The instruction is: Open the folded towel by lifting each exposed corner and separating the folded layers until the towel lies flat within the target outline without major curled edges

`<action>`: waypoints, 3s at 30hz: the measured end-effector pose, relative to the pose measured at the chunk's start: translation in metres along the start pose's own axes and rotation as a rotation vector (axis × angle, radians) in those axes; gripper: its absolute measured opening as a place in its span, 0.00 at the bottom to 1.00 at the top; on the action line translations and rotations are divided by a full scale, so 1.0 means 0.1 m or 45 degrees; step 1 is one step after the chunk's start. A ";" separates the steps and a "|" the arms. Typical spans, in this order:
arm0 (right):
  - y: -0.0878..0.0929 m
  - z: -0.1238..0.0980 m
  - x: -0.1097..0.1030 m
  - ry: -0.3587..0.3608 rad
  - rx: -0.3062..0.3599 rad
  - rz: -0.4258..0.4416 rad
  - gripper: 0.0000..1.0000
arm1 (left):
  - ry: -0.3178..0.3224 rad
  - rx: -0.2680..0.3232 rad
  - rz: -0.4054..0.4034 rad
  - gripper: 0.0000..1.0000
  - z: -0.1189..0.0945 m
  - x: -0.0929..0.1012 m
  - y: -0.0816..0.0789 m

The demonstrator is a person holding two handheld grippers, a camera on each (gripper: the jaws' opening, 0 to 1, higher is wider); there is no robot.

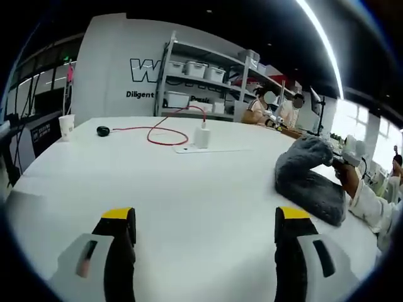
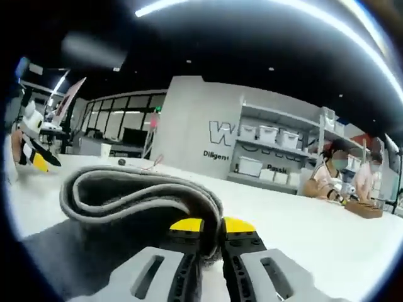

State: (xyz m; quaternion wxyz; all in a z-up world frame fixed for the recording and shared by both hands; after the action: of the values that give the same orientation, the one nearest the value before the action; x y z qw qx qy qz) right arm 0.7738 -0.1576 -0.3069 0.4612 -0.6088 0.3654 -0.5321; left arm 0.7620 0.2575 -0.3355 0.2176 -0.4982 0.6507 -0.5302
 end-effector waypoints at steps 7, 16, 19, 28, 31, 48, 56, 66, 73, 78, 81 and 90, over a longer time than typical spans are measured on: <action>0.06 0.02 0.07 0.066 -0.070 -0.040 0.45 | 0.002 -0.006 0.005 0.89 0.01 0.01 0.00; 0.06 -0.07 0.35 0.195 -0.182 -0.032 0.95 | -0.001 -0.011 0.006 0.89 0.01 0.00 0.01; 0.08 -0.13 0.48 0.204 -0.246 -0.044 0.99 | -0.002 -0.012 0.006 0.90 0.02 0.00 0.01; 0.17 -0.18 0.64 0.116 -0.272 0.103 0.99 | -0.002 -0.022 0.007 0.90 0.03 0.00 0.02; 0.21 -0.20 0.69 0.119 -0.285 0.126 0.99 | -0.001 -0.022 0.007 0.90 0.03 0.01 0.03; 0.50 -0.39 1.01 0.124 -0.238 0.580 1.00 | 0.004 -0.025 0.014 0.90 0.03 0.02 0.03; 0.56 -0.37 0.94 0.124 -0.305 0.589 1.00 | 0.001 -0.023 0.013 0.90 0.02 0.02 0.03; 0.55 -0.35 0.86 0.094 -0.462 0.225 0.99 | 0.000 -0.025 0.013 0.90 0.02 0.03 0.04; 0.50 -0.31 0.79 0.030 -0.462 0.114 0.99 | 0.002 -0.026 0.016 0.90 0.02 0.03 0.03; 0.48 -0.28 0.67 -0.053 -0.503 -0.094 0.99 | 0.002 -0.022 0.014 0.90 0.02 0.02 0.02; 0.46 -0.25 0.58 -0.100 -0.514 -0.226 1.00 | 0.003 -0.023 0.014 0.90 0.03 0.03 0.02; 0.25 -0.22 0.44 -0.144 -0.394 -0.386 1.00 | 0.006 -0.024 0.018 0.90 0.04 0.03 0.02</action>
State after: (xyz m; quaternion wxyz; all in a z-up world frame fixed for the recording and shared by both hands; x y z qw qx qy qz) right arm 0.7604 -0.2106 -0.3171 0.2968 -0.7492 0.3203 -0.4981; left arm 0.7631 0.2532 -0.3379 0.2151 -0.4942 0.6597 -0.5237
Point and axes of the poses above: the point that each gripper's makers call its tool centre point, and the gripper's own axes: z roughly forward along the fingers, x roughly to its right, y roughly out of its underside, the point moved 6 cm from there along -z, roughly backward along the fingers, and after that the axes turned 5 degrees about -z, right-handed, at the moved point
